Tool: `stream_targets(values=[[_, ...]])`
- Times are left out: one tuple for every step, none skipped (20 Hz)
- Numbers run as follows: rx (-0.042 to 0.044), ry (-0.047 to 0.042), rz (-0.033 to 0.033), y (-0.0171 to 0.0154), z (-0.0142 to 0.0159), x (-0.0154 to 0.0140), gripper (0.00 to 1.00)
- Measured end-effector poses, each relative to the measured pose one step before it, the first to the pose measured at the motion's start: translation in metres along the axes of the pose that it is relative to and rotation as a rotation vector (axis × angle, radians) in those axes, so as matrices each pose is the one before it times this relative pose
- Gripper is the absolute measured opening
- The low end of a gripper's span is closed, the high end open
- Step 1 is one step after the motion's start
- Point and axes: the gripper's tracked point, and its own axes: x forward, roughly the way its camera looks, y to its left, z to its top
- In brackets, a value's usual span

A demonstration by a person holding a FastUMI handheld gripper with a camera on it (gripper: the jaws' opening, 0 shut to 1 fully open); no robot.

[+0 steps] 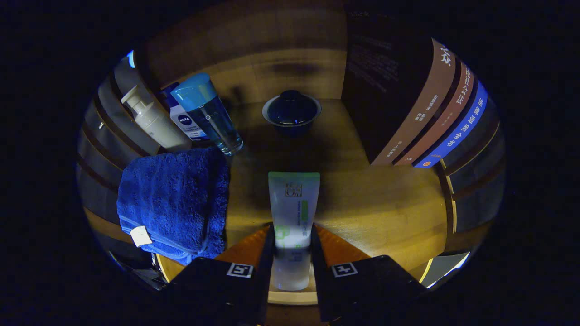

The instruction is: Pull open the drawer, take out the items inside it, and place them on the countertop above the cabinet.

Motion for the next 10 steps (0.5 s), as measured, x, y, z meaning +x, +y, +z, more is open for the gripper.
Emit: stream_targets(values=[[-0.00326,-0.01208,-0.01337,-0.00486,0.00437,-0.00644,0.51],[-0.00669,-0.01653,0.00578,0.00095,0.00344,-0.00355,0.63],[-0.00600,-0.01272,0.01408,0.00142,0.00250,-0.00406,0.76],[-0.00032,-0.01173,0.01449,0.00129,0.00407,-0.00602,0.89],[0.00105,-0.00929,0.00831,0.00115,-0.00081,-0.00490,1.00],[0.00214,-0.01073,-0.00089,-0.00120,0.00157,-0.00866,1.00],[0.00343,-0.01951,0.00377,-0.00046,0.00141,-0.00379,1.00],[0.00387,-0.02190,0.00752,0.00072,0.00164,-0.00660,1.00],[-0.00113,-0.02290,0.01315,0.00195,0.00117,-0.00922,1.00],[-0.00524,-0.03032,0.01751,0.00363,0.00138,-0.00985,1.00]])
